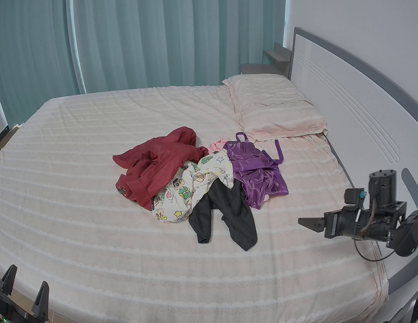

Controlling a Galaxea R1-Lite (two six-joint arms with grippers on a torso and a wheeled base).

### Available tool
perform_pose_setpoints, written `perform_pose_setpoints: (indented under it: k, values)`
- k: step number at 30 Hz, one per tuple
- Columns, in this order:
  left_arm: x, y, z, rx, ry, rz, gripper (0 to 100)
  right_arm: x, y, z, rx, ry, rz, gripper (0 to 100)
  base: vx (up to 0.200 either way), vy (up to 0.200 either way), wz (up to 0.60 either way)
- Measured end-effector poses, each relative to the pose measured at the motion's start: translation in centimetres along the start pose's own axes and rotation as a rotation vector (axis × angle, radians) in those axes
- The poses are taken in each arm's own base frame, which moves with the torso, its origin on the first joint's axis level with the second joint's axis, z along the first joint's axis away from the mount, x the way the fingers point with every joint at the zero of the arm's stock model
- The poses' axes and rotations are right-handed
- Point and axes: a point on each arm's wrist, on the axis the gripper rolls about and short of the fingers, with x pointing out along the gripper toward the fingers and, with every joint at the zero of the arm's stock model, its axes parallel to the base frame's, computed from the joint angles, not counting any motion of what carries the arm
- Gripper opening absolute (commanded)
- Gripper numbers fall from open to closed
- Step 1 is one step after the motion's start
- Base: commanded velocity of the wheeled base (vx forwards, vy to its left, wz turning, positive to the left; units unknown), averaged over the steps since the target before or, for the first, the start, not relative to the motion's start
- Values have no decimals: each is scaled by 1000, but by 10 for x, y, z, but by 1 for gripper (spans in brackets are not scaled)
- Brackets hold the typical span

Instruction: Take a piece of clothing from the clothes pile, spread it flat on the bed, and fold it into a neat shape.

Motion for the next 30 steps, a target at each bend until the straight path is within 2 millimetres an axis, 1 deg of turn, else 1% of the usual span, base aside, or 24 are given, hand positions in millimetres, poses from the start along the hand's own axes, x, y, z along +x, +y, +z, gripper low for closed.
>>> perform_pose_setpoints:
  k: [2, 7, 9, 17, 24, 30]
  values:
    - [0, 0, 0, 0, 0, 0, 100, 12, 2, 1, 6, 6, -3, 100, 0, 0, 0]
    - [0, 0, 0, 0, 0, 0, 100, 57, 12, 1, 68, 28, -19, 100, 0, 0, 0]
    - [0, 0, 0, 0, 0, 0, 100, 76, 17, -2, 93, 44, -19, 100, 0, 0, 0]
    - [0, 0, 0, -1, 0, 0, 100, 137, 26, -15, 121, 67, -57, 100, 0, 0, 0]
    - [0, 0, 0, -2, 0, 0, 100, 180, 31, -32, 141, 89, -71, 100, 0, 0, 0]
    - [0, 0, 0, -3, 0, 0, 100, 206, 36, -46, 128, 83, -116, 100, 0, 0, 0]
